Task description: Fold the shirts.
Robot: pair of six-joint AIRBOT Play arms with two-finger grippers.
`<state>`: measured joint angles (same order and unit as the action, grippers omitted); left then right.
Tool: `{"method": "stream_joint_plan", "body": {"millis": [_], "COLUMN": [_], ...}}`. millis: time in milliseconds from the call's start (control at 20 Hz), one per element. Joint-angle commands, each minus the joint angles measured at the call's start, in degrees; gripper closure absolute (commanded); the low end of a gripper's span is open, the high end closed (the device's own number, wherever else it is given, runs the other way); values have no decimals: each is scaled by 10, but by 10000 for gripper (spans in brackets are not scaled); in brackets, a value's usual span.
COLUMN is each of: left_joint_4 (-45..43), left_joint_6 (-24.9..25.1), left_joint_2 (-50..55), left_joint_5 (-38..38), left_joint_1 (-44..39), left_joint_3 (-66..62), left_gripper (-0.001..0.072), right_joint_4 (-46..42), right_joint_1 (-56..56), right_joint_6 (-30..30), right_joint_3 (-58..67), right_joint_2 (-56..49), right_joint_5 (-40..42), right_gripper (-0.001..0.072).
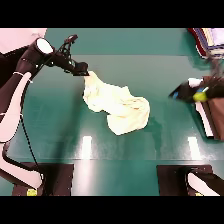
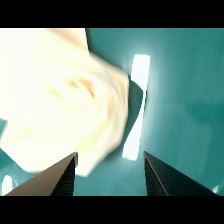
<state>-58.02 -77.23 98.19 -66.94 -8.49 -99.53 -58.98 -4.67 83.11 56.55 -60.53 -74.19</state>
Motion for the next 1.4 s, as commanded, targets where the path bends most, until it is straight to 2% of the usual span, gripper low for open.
{"method": "stream_joint_plan", "body": {"millis": [0,200,450,550,600,650,750,900,1150,1350], "left_joint_4": [0,0,0,0,0,0,-1,-25,-45,-44], "left_joint_6": [1,1,2,2,2,2,2,2,12,12], "left_joint_2": [-4,-4,-4,-4,-4,-4,-8,-42,-175,-311], "left_joint_5": [-12,-14,-23,-25,-27,-29,-33,-31,-34,-25], "left_joint_1": [1,1,1,1,1,1,1,1,1,1], "left_joint_3": [-22,-22,-22,-22,-22,-22,-22,-41,-125,-175], "left_gripper": [683,682,682,682,682,682,683,683,683,683], "right_joint_4": [24,129,129,124,122,123,120,50,-62,-72], "right_joint_1": [-48,-121,-149,-149,-149,-149,-149,-129,-54,-4], "right_joint_6": [3,-34,-35,-37,-44,-61,-63,-43,-36,-36], "right_joint_3": [-150,-157,-95,-86,-86,-85,-85,-64,86,214], "right_joint_2": [-36,-105,-154,-162,-162,-162,-158,-107,37,130], "right_joint_5": [55,145,153,153,158,163,177,171,61,-3], "right_gripper": [232,232,240,445,604,696,698,699,700,700]}}
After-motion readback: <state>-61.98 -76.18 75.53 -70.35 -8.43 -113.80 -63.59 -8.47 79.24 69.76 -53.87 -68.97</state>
